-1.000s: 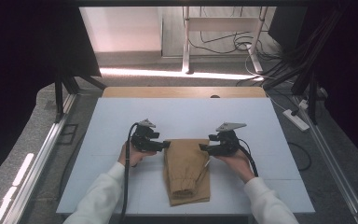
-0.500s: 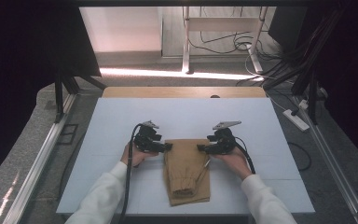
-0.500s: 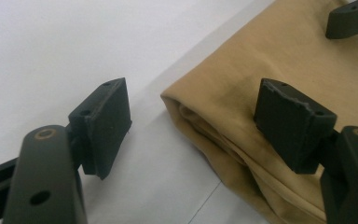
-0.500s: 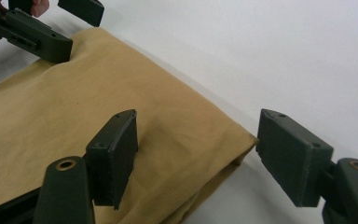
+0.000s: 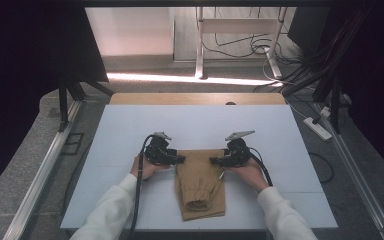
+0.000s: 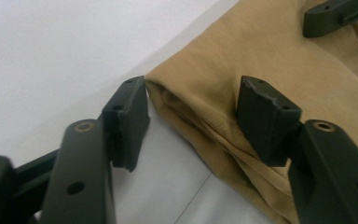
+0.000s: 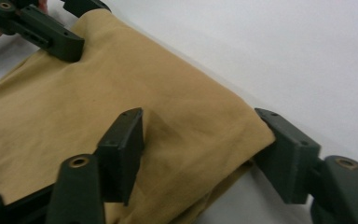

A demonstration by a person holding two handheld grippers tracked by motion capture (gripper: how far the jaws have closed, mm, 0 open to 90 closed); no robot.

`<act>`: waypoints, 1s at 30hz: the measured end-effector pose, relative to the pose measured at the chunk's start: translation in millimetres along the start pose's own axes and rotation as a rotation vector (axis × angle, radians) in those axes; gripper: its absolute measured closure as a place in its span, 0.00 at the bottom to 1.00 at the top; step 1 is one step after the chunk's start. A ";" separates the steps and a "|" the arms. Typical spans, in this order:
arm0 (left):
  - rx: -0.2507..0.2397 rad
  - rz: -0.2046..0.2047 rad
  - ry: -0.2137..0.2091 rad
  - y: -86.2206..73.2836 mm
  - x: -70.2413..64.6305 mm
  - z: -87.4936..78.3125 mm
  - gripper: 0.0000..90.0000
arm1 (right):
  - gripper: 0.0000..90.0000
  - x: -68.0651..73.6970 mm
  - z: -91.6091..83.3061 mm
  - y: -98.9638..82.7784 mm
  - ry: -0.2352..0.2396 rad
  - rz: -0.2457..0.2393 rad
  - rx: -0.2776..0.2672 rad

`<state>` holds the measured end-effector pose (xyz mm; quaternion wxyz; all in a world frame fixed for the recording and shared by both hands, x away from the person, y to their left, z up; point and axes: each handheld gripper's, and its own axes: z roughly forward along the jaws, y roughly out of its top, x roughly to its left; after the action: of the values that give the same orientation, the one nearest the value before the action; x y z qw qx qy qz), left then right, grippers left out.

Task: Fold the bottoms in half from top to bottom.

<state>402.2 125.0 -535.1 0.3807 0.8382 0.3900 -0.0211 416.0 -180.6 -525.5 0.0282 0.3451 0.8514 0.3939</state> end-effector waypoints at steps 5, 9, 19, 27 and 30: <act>0.006 0.001 -0.028 -0.7 0.0 -1.4 0.69 | 0.63 0.9 -0.1 -0.2 0.037 0.001 0.004; 0.004 0.020 -0.039 -0.4 -1.0 -4.8 0.84 | 0.78 3.7 -2.0 1.0 0.041 -0.025 0.010; -0.003 0.042 -0.044 0.1 -2.5 -7.5 0.91 | 0.88 7.7 -4.5 2.5 0.032 -0.061 -0.007; -0.010 0.049 -0.042 1.3 -3.6 -9.0 0.91 | 0.89 8.7 -5.7 3.3 0.024 -0.074 -0.017; -0.016 0.054 -0.040 2.5 -4.3 -10.1 0.91 | 0.89 8.8 -7.0 3.9 0.024 -0.077 -0.018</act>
<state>398.3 127.9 -525.0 0.3957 0.8446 0.3599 -0.0245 409.2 -178.0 -516.0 0.0364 0.3071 0.8608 0.4043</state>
